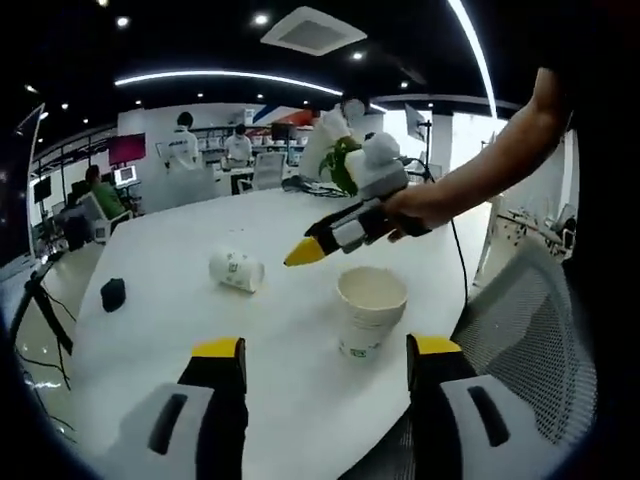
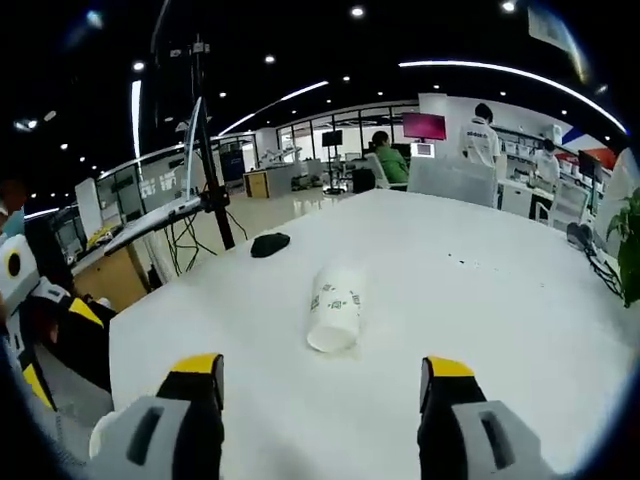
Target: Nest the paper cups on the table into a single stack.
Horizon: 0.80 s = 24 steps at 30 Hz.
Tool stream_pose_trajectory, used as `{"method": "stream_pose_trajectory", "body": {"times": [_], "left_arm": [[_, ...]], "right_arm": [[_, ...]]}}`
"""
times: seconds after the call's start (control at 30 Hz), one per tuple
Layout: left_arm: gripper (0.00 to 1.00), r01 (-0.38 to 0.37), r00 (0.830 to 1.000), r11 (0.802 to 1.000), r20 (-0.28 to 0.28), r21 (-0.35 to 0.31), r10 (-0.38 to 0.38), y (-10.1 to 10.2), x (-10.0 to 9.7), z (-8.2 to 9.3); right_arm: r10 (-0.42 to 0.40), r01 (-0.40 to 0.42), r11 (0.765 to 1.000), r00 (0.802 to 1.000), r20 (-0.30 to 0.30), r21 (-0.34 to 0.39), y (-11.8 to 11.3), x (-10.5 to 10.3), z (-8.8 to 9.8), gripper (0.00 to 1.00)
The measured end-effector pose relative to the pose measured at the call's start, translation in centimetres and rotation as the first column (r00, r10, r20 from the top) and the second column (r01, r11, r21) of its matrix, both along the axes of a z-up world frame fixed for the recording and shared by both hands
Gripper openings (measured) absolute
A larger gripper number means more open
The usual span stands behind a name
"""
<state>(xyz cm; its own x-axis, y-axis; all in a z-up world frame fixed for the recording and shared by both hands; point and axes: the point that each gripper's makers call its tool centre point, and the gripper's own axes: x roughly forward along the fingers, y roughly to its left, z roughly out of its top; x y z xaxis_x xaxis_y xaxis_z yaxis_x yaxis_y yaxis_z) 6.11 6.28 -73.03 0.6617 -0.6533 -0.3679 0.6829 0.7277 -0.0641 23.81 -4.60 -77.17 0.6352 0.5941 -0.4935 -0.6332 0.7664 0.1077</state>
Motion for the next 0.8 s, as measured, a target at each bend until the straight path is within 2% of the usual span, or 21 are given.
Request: {"method": "stream_pose_trajectory", "body": {"times": [0.2,0.3,0.37,0.5,0.63,0.73,0.8], "left_arm": [[0.72,0.006,1.0,1.0,0.009,0.002,-0.006,-0.3,0.1,-0.3],[0.77,0.008,1.0,1.0,0.009,0.013,-0.009,-0.3,0.0,-0.5],[0.81,0.008,1.0,1.0,0.02,0.019,-0.008,-0.3,0.1,-0.5],[0.88,0.009,0.999,1.0,0.031,0.022,-0.01,-0.4,0.1,-0.5],[0.89,0.022,1.0,1.0,0.011,-0.006,-0.022,-0.7,0.0,-0.4],[0.92,0.028,0.999,1.0,0.017,-0.007,-0.028,-0.9,-0.1,-0.3],[0.96,0.033,0.999,0.999,0.019,-0.008,-0.032,-0.9,-0.2,-0.3]], "right_arm": [[0.0,0.0,0.999,1.0,-0.018,-0.048,0.7,1.4,-2.1,0.76],[-0.003,0.002,0.998,1.0,-0.023,-0.065,1.0,1.9,-2.4,0.71],[0.003,-0.005,0.997,1.0,-0.02,-0.082,1.4,3.0,-3.2,0.69],[0.022,-0.022,0.994,1.0,-0.007,-0.11,2.0,3.9,-3.4,0.67],[0.029,-0.029,0.993,1.0,-0.003,-0.115,2.4,4.9,-3.9,0.66],[0.07,-0.068,0.989,0.997,0.016,-0.131,3.1,5.1,-3.9,0.6],[0.091,-0.088,0.987,0.996,0.015,-0.137,3.5,5.1,-3.9,0.6]]}}
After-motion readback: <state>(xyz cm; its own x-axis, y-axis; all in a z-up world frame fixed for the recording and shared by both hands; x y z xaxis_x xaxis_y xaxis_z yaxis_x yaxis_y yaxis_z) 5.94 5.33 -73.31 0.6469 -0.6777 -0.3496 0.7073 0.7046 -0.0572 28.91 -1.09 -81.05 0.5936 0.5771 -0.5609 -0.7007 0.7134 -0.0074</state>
